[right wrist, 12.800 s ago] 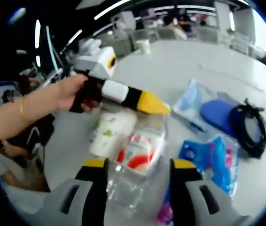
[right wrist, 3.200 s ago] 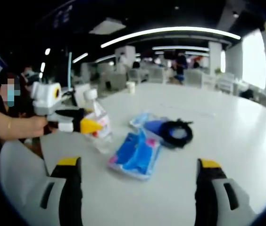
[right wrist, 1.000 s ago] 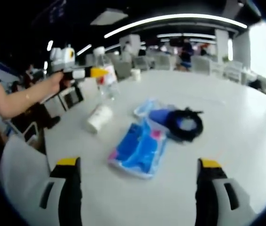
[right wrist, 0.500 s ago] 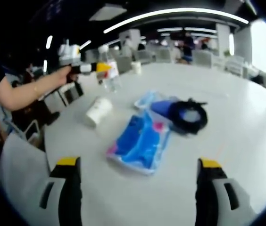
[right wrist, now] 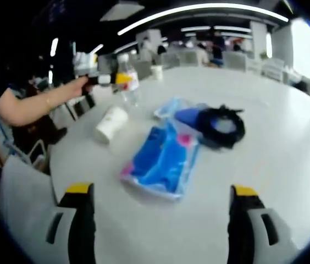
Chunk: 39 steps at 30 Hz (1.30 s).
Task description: Arrange the tabletop items into an orderly group along one side of the table until the central work area is clear of visible clutter.
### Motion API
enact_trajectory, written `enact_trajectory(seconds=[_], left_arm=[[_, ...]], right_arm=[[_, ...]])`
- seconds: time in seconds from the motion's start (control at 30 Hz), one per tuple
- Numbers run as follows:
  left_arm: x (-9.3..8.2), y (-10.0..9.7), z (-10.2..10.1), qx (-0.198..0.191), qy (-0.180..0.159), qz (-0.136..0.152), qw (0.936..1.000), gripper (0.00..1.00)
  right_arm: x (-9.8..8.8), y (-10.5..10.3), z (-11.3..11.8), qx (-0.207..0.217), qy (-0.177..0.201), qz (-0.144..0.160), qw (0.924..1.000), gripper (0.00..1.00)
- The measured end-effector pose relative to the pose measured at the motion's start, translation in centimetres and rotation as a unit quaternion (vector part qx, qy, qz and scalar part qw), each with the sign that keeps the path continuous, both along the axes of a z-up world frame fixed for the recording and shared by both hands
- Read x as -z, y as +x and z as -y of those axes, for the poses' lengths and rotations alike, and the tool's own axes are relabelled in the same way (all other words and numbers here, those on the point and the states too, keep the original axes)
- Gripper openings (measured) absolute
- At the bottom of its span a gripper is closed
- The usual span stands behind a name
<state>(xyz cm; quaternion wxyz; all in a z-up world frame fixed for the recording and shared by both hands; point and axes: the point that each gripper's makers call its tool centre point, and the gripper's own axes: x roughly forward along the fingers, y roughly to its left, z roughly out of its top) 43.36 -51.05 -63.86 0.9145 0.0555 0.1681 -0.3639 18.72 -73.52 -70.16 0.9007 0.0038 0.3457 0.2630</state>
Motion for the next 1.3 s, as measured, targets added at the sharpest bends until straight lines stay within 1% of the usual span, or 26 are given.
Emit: enact_trajectory(seconds=[0.13, 0.37, 0.57, 0.67, 0.8, 0.87, 1.07, 1.3], left_arm=[[0.4, 0.3, -0.2, 0.000, -0.007, -0.007, 0.9999, 0.39], [0.8, 0.7, -0.7, 0.001, 0.000, -0.010, 1.0000, 0.39], [0.8, 0.8, -0.9, 0.000, -0.003, -0.012, 0.9999, 0.40], [0.8, 0.7, -0.9, 0.003, 0.001, -0.009, 1.0000, 0.40], [0.9, 0.6, -1.1, -0.001, 0.000, -0.015, 0.9999, 0.40], [0.9, 0.4, -1.1, 0.004, 0.004, -0.007, 1.0000, 0.40], [0.9, 0.5, -1.3, -0.002, -0.003, -0.010, 0.9999, 0.40], [0.8, 0.4, -1.2, 0.000, -0.009, -0.008, 0.9999, 0.41]], right_arm=[[0.0, 0.1, 0.1, 0.003, 0.000, 0.000, 1.0000, 1.00], [0.4, 0.0, 0.2, 0.006, 0.001, -0.005, 1.0000, 1.00], [0.4, -0.1, 0.2, 0.009, 0.001, -0.004, 0.9999, 1.00], [0.4, -0.1, 0.2, 0.012, 0.004, -0.004, 0.9999, 1.00], [0.5, -0.1, 0.2, 0.014, 0.006, -0.006, 0.9999, 1.00], [0.6, -0.2, 0.1, 0.014, 0.006, -0.007, 0.9999, 1.00], [0.7, -0.3, 0.0, 0.014, 0.008, -0.010, 0.9998, 1.00], [0.4, 0.0, 0.7, 0.025, 0.009, -0.004, 0.9996, 0.99]])
